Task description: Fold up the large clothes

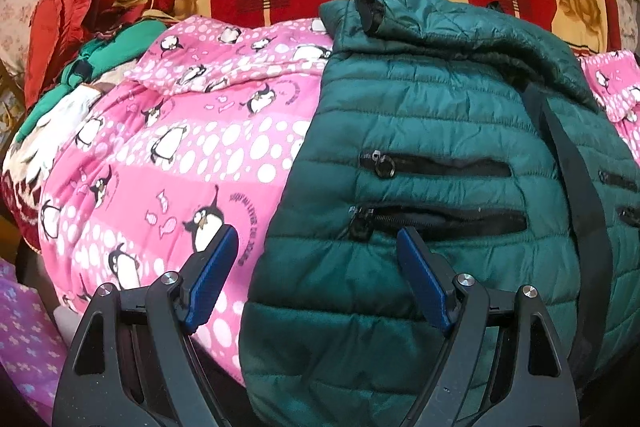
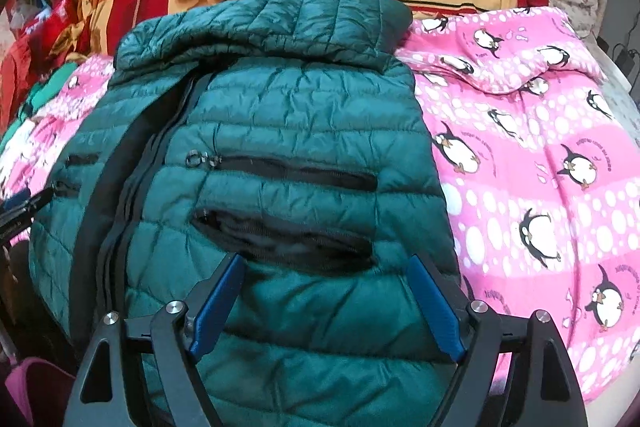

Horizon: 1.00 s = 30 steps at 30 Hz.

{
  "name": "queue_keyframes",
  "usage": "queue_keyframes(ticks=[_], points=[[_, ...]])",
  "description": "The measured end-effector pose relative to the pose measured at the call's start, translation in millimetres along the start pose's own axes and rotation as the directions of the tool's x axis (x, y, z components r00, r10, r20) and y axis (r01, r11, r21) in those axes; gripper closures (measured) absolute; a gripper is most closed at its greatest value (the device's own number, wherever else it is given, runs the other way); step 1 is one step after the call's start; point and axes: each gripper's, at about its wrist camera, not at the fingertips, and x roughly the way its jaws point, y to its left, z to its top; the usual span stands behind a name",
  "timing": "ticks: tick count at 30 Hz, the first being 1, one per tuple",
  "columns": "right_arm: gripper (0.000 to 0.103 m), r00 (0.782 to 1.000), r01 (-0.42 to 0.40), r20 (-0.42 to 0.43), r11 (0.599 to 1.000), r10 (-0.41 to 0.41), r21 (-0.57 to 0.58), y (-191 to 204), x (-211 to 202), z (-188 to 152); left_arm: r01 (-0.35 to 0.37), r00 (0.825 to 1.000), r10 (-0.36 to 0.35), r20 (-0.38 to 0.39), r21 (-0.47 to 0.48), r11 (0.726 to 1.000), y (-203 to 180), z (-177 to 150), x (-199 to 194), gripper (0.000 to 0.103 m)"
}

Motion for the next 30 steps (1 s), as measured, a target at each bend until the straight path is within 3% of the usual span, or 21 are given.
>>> queue_keyframes(ticks=[5, 10, 14, 17, 23, 28, 30], points=[[0.021, 1.000, -0.008, -0.013, 1.000, 0.008, 0.002, -6, -5, -10, 0.023, 0.999, -0.023, -0.028, -0.006, 1.000, 7, -10, 0, 0.021], [0.021, 0.999, -0.021, -0.023, 0.999, 0.022, 0.032, -20, -13, -21, 0.122, 0.990, -0.126, -0.059, -0.057, 0.991, 23, -19, -4, 0.021], [0.017, 0.998, -0.022, -0.056, 0.998, 0.025, 0.050, -32, -12, -29, 0.217, 0.967, -0.229, -0.107, -0.116, 0.969, 35, -27, -3, 0.021], [0.017, 0.993, -0.068, -0.087, 0.995, 0.074, 0.076, -39, -7, -35, 0.265, 0.948, -0.290, -0.132, -0.180, 0.947, 42, -32, 2, 0.021], [0.017, 0.979, -0.155, -0.117, 0.983, 0.166, 0.098, -40, -2, -45, 0.300, 0.921, -0.350, -0.170, -0.263, 0.917, 55, -39, 8, 0.021], [0.017, 0.964, -0.212, -0.139, 0.971, 0.227, 0.110, -40, 5, -48, 0.317, 0.915, -0.375, -0.150, -0.309, 0.897, 67, -39, 8, 0.021], [0.017, 0.955, -0.238, -0.152, 0.965, 0.253, 0.110, -38, 8, -50, 0.315, 0.908, -0.380, -0.178, -0.311, 0.897, 66, -42, 14, 0.021]])
